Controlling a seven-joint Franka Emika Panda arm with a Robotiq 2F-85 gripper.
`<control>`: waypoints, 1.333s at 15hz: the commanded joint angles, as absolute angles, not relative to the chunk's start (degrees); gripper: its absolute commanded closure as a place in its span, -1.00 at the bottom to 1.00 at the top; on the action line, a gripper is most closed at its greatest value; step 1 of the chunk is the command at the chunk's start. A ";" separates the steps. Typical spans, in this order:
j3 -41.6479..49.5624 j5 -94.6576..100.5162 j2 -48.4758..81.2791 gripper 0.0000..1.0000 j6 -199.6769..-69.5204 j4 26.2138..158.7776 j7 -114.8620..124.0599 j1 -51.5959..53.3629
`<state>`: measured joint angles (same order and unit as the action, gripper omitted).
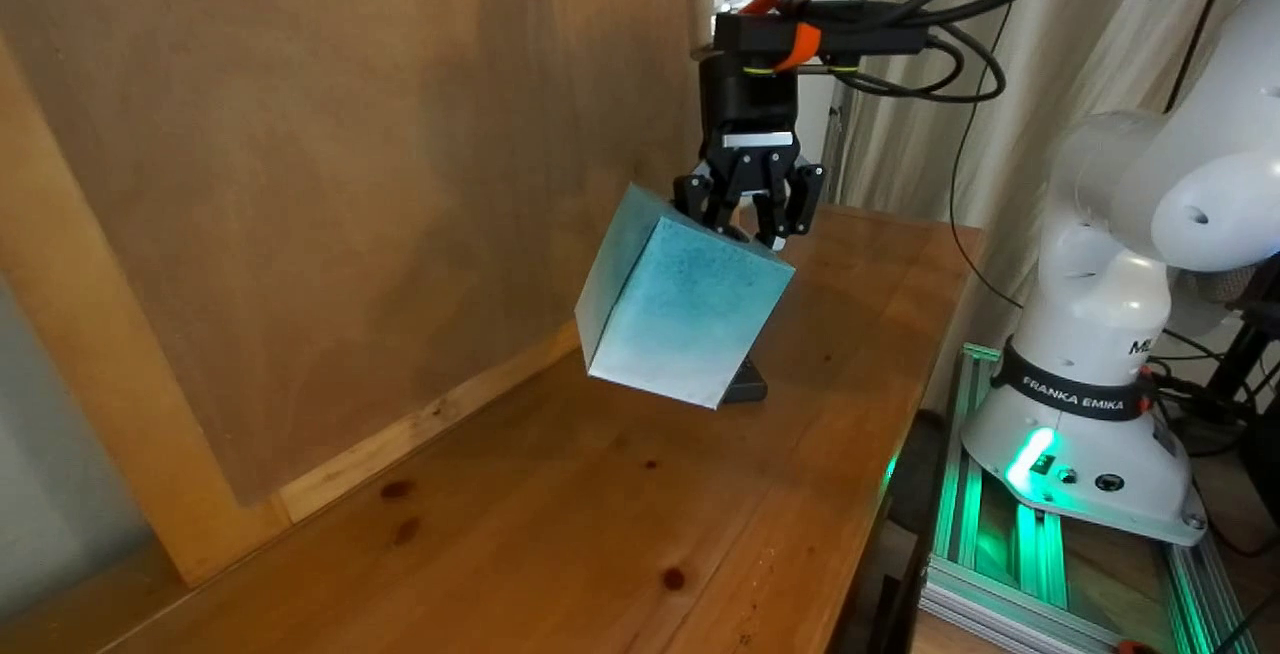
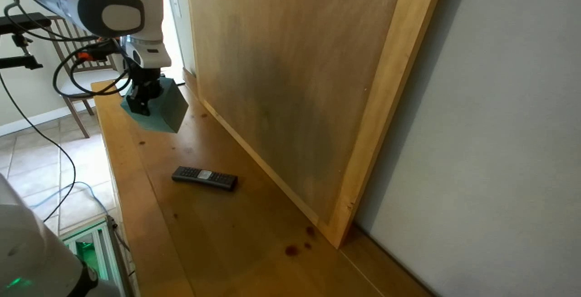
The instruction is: Shift the tissue box to the right end of the counter
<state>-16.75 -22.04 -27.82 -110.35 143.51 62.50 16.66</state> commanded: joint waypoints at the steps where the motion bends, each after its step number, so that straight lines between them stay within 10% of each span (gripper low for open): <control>1: -16.94 -22.52 -28.30 1.00 -110.08 143.28 63.23 14.44; 20: -1.69 -3.41 -28.70 1.00 -96.39 144.79 83.98 -13.88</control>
